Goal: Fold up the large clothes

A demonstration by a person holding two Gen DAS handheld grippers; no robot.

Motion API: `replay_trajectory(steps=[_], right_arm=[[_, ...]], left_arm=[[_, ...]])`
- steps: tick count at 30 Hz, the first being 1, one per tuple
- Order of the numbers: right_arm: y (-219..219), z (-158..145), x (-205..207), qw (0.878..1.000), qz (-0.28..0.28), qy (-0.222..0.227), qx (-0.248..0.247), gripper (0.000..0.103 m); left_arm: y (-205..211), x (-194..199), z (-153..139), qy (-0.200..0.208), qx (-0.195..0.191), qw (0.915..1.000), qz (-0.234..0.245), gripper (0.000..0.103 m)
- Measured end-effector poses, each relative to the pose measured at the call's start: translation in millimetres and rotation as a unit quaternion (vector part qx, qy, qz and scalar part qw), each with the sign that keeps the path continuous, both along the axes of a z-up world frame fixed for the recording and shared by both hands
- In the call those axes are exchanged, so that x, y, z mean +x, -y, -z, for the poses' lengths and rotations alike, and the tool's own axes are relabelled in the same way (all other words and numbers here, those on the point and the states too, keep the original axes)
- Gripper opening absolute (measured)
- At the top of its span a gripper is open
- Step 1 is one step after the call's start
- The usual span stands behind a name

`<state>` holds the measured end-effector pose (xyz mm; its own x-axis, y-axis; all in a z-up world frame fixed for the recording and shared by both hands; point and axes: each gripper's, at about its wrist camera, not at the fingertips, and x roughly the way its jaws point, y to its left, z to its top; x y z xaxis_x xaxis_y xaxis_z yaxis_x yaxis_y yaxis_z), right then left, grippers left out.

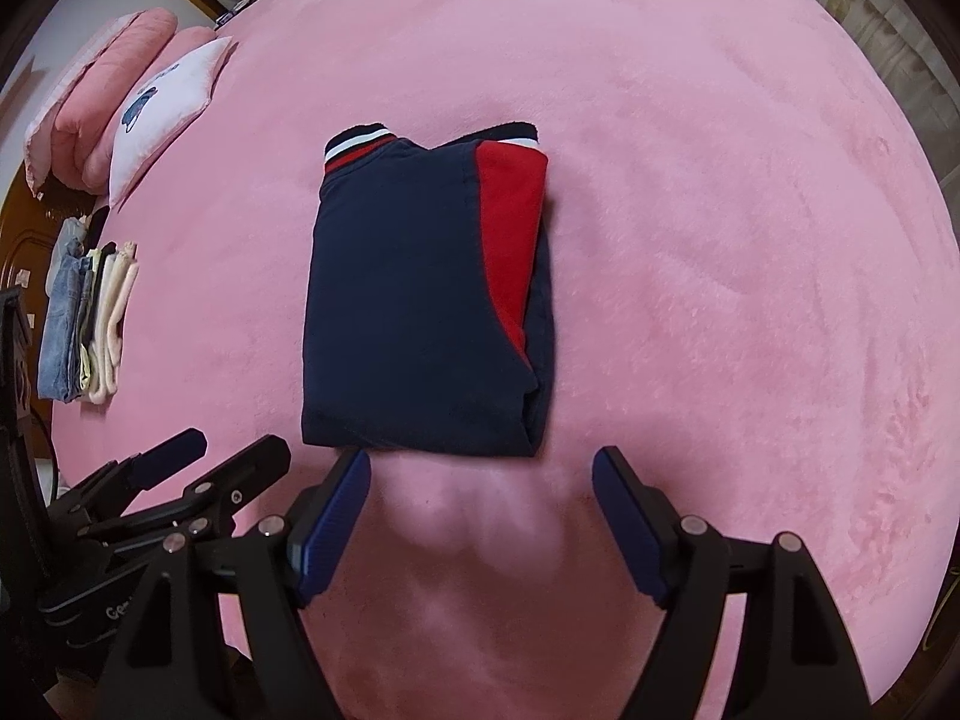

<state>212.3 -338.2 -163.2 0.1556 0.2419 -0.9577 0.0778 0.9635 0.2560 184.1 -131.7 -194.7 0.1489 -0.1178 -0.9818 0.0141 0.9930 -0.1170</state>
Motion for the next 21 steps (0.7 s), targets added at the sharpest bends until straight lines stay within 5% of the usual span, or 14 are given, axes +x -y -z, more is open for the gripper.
replay_trajectory(steps=[21], right_arm=[[5,22,17,1.000,0.006,-0.011,0.010,0.077]], left_arm=[[1,30,33,-0.034,-0.029,0.9989,-0.011,0.083]])
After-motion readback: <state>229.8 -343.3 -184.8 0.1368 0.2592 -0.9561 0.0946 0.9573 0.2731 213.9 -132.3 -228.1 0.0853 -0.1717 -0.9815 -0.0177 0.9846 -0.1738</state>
